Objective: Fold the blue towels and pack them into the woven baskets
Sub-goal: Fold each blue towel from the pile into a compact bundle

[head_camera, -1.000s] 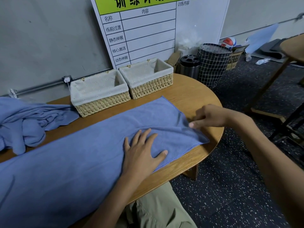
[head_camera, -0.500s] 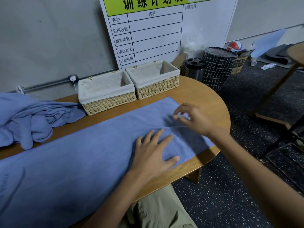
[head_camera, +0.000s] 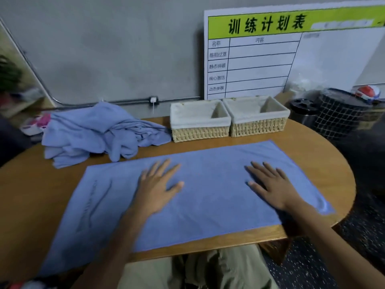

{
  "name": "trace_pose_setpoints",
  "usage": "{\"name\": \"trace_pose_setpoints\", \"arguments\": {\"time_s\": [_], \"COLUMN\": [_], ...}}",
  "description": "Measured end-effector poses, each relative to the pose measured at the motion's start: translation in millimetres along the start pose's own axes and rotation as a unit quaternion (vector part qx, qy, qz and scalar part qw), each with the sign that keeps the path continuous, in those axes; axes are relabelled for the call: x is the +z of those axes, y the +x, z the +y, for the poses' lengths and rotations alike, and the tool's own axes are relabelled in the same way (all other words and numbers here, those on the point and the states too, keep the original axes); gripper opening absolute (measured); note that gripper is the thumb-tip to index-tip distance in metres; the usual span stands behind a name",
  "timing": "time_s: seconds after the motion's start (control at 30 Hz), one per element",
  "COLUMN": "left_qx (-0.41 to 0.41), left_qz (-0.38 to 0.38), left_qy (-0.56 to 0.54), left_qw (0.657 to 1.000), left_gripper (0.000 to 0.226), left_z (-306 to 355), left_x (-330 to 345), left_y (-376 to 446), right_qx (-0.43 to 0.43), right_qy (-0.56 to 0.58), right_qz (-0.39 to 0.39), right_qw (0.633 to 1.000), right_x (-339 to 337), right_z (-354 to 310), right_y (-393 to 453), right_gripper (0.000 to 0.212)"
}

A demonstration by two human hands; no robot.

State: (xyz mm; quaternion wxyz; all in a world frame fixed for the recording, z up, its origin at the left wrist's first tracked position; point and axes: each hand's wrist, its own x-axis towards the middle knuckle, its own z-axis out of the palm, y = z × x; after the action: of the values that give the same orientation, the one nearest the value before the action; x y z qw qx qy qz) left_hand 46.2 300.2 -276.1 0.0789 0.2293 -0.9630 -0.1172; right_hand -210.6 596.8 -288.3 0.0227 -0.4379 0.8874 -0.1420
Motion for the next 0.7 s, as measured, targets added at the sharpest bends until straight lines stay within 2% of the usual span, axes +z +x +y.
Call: {"name": "trace_pose_setpoints", "arguments": {"time_s": [0.07,0.17,0.3,0.4,0.43,0.57,0.63,0.7], "left_qx": [-0.071,-0.156,-0.136,-0.127,-0.133,-0.159,-0.151,-0.124], "left_qz": [0.044,0.013,0.023,0.113,0.118,0.030,0.026,0.065], "left_qy": [0.037,0.058,0.050,0.034,0.035,0.049,0.041,0.049], "left_qw": [0.996,0.986,0.989,0.985,0.984,0.986,0.987,0.989], "left_gripper": [0.096,0.100,0.095,0.075,0.068,0.058,0.057,0.051], "left_z": [-59,-115,-122,-126,-131,-147,-152,-154], "left_x": [-6,-17,-21,-24,-23,-13,-13,-16], "left_y": [-14,-37,-37,-34,-33,-36,-35,-35], "right_qx": [0.017,0.033,0.035,0.022,0.019,0.041,0.044,0.036], "right_qy": [0.000,-0.020,-0.047,-0.052,-0.048,-0.032,-0.033,-0.039], "right_qz": [-0.020,-0.010,0.004,0.045,0.046,0.022,0.023,0.039], "right_qw": [1.000,0.999,0.998,0.997,0.998,0.998,0.998,0.998], "right_x": [2,-2,-4,-8,-5,12,11,6], "right_z": [0,1,-5,-16,-20,-22,-22,-26], "right_y": [-1,-2,-1,2,1,-6,-7,-5], "right_gripper": [0.094,0.099,0.094,0.083,0.080,0.079,0.078,0.075]}}
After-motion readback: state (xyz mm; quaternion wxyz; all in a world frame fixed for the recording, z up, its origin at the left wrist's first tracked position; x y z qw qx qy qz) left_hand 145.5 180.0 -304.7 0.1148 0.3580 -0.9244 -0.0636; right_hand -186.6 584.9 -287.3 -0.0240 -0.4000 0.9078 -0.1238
